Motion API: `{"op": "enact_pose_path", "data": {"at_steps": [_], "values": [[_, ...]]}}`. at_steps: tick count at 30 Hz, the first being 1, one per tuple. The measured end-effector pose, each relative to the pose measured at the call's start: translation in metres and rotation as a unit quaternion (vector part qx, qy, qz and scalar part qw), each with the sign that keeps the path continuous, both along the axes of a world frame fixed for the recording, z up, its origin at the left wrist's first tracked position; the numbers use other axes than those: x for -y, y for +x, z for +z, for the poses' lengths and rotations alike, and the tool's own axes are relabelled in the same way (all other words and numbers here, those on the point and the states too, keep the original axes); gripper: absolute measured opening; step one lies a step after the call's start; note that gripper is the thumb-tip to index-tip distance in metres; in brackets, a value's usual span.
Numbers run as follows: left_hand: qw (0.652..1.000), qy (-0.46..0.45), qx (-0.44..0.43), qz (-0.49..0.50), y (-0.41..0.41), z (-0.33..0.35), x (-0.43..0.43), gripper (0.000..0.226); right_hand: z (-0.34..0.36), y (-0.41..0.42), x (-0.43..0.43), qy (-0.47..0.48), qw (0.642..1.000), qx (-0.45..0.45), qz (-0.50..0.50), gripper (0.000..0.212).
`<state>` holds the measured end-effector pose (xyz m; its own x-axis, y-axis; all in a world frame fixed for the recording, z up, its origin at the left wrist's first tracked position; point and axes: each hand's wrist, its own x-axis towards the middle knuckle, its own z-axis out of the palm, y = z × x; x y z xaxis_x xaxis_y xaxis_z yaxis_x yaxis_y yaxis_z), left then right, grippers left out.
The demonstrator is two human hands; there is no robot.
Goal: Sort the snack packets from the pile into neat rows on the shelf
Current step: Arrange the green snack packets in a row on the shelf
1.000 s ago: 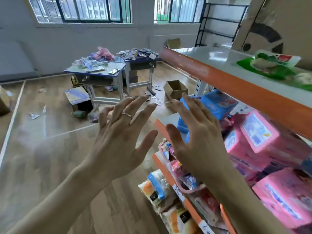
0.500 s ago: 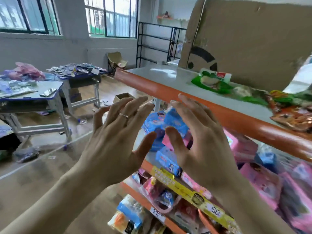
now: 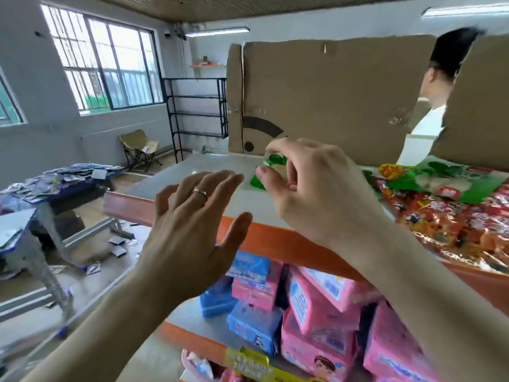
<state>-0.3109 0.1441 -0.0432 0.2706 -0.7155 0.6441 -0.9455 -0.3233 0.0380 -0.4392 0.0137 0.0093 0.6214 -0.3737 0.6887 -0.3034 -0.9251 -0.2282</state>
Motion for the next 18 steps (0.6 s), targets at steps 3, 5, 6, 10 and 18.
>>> {"op": "enact_pose_path", "data": {"at_steps": [3,5,6,10,18], "values": [[1.0,-0.017,0.016,-0.014,0.013,0.013,0.02,0.058,0.016,0.005,0.019,-0.034,0.999,0.002,-0.033,0.037],[0.999,-0.025,0.041,-0.023,0.019,0.019,0.034,0.058,0.017,0.005,0.027,-0.056,0.997,-0.006,-0.05,0.038],[0.998,-0.024,0.046,-0.025,0.023,0.022,0.04,0.057,0.017,0.005,0.031,-0.061,0.996,-0.013,-0.056,0.039],[0.999,0.001,0.016,-0.046,0.043,0.034,0.07,0.056,0.024,0.007,0.045,-0.037,0.995,-0.055,-0.08,0.04],[0.989,0.124,-0.041,-0.073,0.098,0.06,0.142,0.057,0.048,0.047,0.083,0.059,0.965,-0.202,-0.157,0.029]]}}
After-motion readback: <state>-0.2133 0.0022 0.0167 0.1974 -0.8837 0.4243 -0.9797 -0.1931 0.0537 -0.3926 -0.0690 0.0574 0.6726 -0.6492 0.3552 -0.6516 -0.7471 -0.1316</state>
